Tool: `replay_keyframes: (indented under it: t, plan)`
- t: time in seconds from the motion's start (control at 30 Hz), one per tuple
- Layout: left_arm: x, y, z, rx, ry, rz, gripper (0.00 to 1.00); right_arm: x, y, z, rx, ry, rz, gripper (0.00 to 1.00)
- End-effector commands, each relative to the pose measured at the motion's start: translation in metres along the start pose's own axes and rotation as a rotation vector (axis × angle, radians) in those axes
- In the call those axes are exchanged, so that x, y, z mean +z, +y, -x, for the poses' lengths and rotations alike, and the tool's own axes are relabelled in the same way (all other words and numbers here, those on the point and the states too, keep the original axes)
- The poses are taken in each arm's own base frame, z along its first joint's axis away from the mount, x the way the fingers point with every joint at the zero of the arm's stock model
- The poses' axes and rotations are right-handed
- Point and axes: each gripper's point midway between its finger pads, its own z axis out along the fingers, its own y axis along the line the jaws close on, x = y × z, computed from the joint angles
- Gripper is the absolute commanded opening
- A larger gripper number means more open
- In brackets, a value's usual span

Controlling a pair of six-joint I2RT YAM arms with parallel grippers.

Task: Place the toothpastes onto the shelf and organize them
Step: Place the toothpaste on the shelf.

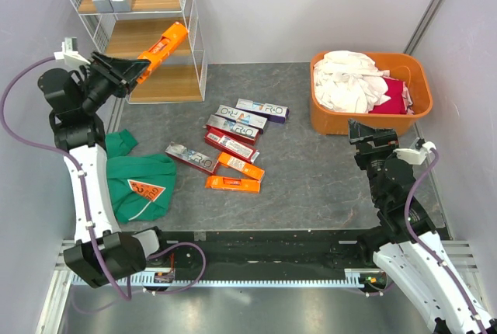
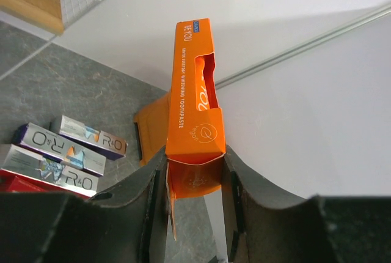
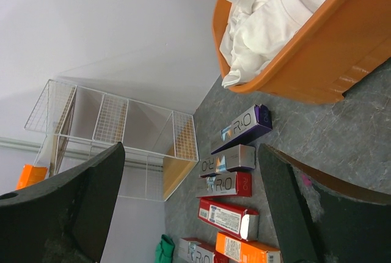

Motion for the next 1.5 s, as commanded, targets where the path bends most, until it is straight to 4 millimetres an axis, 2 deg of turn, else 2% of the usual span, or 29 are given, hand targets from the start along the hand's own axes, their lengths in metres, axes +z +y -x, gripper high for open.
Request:
replay_keyframes:
  t: [0.0,0.1,0.27,0.43,0.5,0.53,0.57,0.63,0.67,0.77,0.83,1.0,1.27,1.47]
  plan:
    - [-0.01,-0.027,0.026,0.059,-0.056,-0.045,0.11,0.002,-0.001,-0.003,-0.011,0.006,0.005,0.98]
    - [-0.01,-0.028,0.039,0.063,-0.098,-0.036,0.11,0.003,-0.003,-0.004,-0.016,0.008,0.001,0.98]
    - [0.0,-0.023,0.063,0.033,-0.173,-0.021,0.11,0.003,-0.005,-0.005,-0.02,0.009,-0.005,0.98]
    - [0.009,-0.027,0.091,0.019,-0.269,-0.043,0.11,0.003,-0.007,-0.005,-0.025,0.005,-0.008,0.98]
    - [0.015,-0.019,0.099,-0.022,-0.286,-0.039,0.1,0.003,-0.008,-0.006,-0.028,0.006,-0.01,0.98]
    - [0.017,-0.024,0.104,-0.019,-0.298,-0.057,0.1,0.004,-0.008,-0.006,-0.029,0.006,-0.012,0.98]
    - [0.023,-0.017,0.107,-0.046,-0.296,-0.051,0.1,0.004,-0.009,-0.006,-0.03,0.005,-0.014,0.98]
    - [0.029,-0.024,0.113,-0.041,-0.304,-0.066,0.1,0.004,-0.01,-0.006,-0.033,0.004,-0.016,0.98]
    - [0.036,-0.017,0.116,-0.054,-0.3,-0.058,0.1,0.004,-0.01,-0.006,-0.037,0.005,-0.017,0.98]
    - [0.048,-0.021,0.118,-0.062,-0.293,-0.073,0.1,0.004,-0.011,-0.006,-0.037,0.0,-0.019,0.98]
    - [0.06,-0.018,0.119,-0.065,-0.298,-0.067,0.11,0.004,-0.013,-0.006,-0.04,0.001,-0.022,0.98]
    - [0.075,-0.004,0.126,-0.086,-0.372,-0.016,0.12,0.004,-0.016,-0.007,-0.045,0.002,-0.026,0.98]
    - [0.104,-0.013,0.126,-0.089,-0.389,-0.029,0.12,0.001,-0.016,-0.002,-0.056,-0.017,-0.024,0.98]
    - [0.119,0.008,0.129,-0.154,-0.414,0.007,0.12,0.001,-0.02,-0.003,-0.057,-0.015,-0.032,0.98]
